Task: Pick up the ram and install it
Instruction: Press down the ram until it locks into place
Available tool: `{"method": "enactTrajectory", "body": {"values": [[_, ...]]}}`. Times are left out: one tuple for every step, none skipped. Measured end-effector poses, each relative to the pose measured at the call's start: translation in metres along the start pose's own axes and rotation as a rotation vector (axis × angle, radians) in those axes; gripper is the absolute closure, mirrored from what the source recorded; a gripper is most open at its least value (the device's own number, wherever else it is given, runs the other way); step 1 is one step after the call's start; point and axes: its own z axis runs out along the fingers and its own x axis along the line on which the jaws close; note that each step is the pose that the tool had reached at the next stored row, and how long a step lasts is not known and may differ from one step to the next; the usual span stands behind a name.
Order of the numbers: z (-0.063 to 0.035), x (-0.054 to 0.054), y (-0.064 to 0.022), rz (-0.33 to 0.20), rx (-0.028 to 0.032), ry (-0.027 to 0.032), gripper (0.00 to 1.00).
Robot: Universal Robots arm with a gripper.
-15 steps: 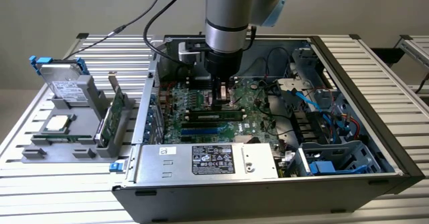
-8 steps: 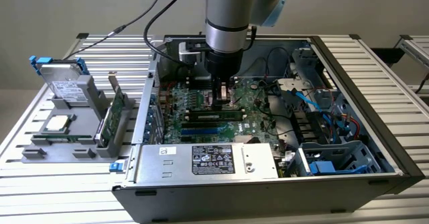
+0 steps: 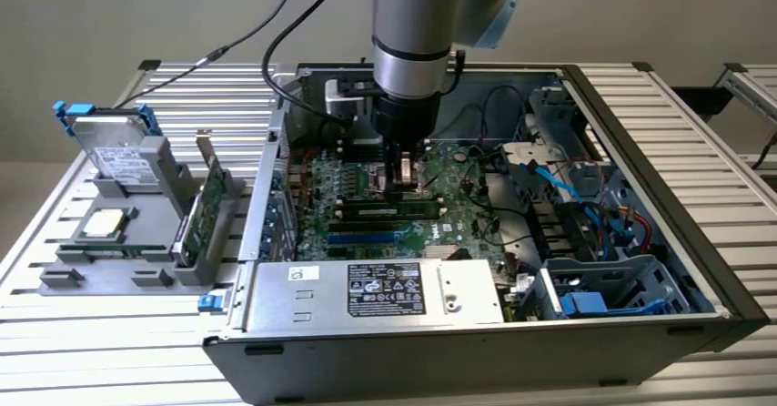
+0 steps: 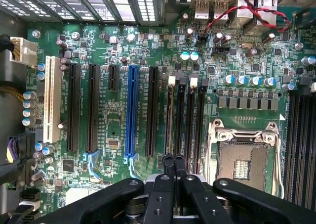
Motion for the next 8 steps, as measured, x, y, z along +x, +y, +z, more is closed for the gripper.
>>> {"method": "enactTrajectory", "body": {"values": [[0.0001,0.0001,-0.0004,0.0,0.0,0.0001,0.9],[0.0003,0.0002,-0.0008,0.0,0.0,0.0,0.9],[0.0005,0.0002,-0.0012,0.0,0.0,0.0,0.9],[0.0006,0.0003,-0.0015,0.0,0.0,0.0,0.9],[0.0008,0.0003,-0.0016,0.0,0.0,0.0,0.9],[0.001,0.0003,-0.0017,0.0,0.0,0.0,0.9],[0.0012,0.0003,-0.0019,0.0,0.0001,-0.0001,0.9],[0.0016,0.0003,-0.0019,0.0,0.0001,-0.0002,0.9]]}}
